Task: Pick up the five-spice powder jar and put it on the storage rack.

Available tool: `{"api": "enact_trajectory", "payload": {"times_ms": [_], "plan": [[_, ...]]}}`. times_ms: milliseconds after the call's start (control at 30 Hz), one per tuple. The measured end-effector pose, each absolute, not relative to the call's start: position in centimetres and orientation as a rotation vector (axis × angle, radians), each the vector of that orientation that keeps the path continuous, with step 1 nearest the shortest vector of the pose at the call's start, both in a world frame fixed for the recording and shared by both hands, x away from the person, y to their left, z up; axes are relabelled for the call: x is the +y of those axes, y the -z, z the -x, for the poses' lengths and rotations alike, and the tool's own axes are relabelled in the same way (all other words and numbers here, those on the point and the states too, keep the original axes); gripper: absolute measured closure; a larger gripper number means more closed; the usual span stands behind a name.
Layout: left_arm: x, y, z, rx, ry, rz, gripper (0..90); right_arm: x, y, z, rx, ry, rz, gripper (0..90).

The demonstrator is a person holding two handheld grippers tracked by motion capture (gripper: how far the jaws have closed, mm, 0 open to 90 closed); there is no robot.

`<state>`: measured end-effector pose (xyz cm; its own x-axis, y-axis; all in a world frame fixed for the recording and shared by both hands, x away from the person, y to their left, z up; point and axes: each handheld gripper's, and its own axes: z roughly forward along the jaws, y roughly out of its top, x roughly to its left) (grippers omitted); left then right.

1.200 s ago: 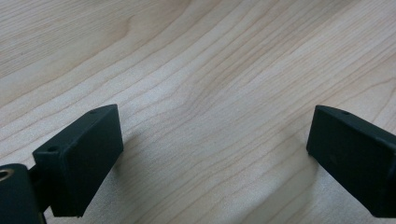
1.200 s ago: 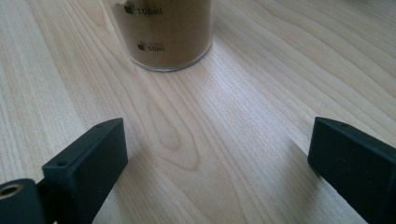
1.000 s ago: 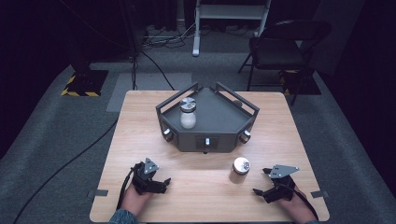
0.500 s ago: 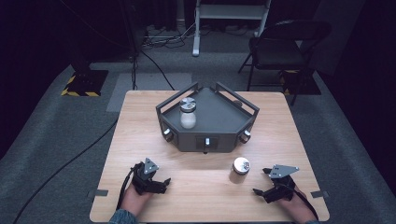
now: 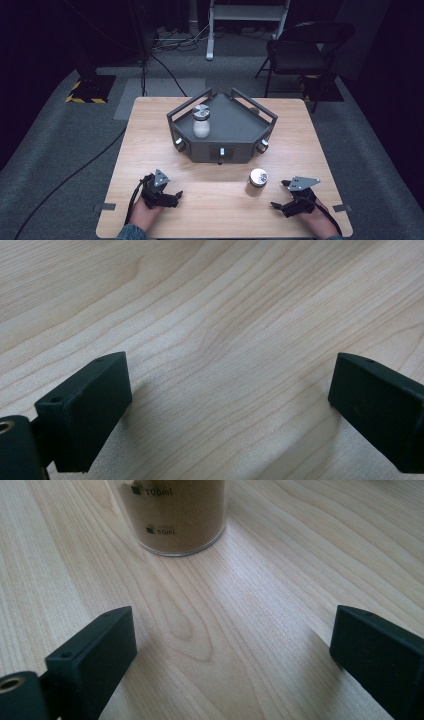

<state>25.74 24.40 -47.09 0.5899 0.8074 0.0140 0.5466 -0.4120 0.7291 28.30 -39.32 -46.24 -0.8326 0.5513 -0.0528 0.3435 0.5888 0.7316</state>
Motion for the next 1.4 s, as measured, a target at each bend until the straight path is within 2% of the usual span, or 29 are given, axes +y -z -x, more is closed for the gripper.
{"api": "enact_trajectory", "payload": {"times_ms": [800, 1400], "plan": [[24.4, 47.1, -25.7, 1.069, -0.48, -2.122, 3.4, -41.7, 44.8, -24.9, 2.276, -1.456, -0.607, 4.4], [24.4, 47.1, -25.7, 1.07, -0.483, -2.122, 3.3, -41.0, 45.0, -25.6, 2.258, -1.492, -0.625, 1.8]]}}
